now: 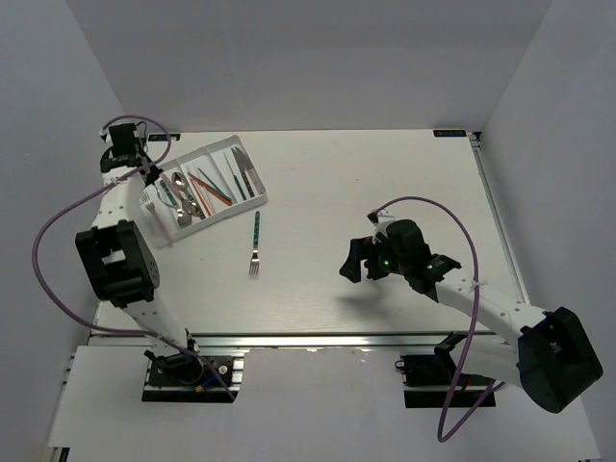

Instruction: Sort the eating utensils into containers

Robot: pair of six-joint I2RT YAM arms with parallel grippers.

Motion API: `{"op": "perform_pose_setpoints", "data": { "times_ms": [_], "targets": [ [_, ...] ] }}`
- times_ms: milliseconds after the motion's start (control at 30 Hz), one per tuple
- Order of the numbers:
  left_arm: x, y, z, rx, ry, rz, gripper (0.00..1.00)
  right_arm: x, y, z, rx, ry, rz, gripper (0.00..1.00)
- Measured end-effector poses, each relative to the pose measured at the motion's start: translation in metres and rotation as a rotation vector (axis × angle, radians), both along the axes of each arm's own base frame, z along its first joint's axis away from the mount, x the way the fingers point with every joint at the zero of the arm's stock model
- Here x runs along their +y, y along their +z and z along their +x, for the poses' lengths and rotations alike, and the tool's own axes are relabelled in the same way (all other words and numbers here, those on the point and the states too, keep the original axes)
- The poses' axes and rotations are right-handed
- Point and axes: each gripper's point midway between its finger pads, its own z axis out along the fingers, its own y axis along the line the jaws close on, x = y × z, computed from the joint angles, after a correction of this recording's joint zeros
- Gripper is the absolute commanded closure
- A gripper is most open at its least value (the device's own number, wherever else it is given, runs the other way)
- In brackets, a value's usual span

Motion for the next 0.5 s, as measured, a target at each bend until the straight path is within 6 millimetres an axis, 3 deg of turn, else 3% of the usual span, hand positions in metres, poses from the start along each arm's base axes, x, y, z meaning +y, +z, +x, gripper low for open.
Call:
{"op": "perform_pose_setpoints", "data": {
  "times_ms": [100,167,233,333,500],
  "targets": [
    [0.032,-0.067,-0.004,0.137,0.030,-0.085,1.00,0.000,0.002,0.000,-0.005,0.000,0.003,0.11],
    [0.041,-0.106,-0.011,0.225,0.034,-0.143,1.00,0.000,0.003,0.000,-0.008,0.000,0.005,0.11],
    [0.045,-0.133,-0.016,0.285,0.034,-0.178,1.00,0.000,0.003,0.000,-0.010,0.000,0.007,0.11],
    [0.040,-0.143,-0.019,0.313,0.016,-0.204,0.98,0.000,0.004,0.000,-0.010,0.001,0.007,0.11],
    [0.040,-0.131,-0.006,0.270,0.003,-0.189,0.95,0.001,0.004,-0.001,-0.008,0.005,0.010,0.11]
  ]
}}
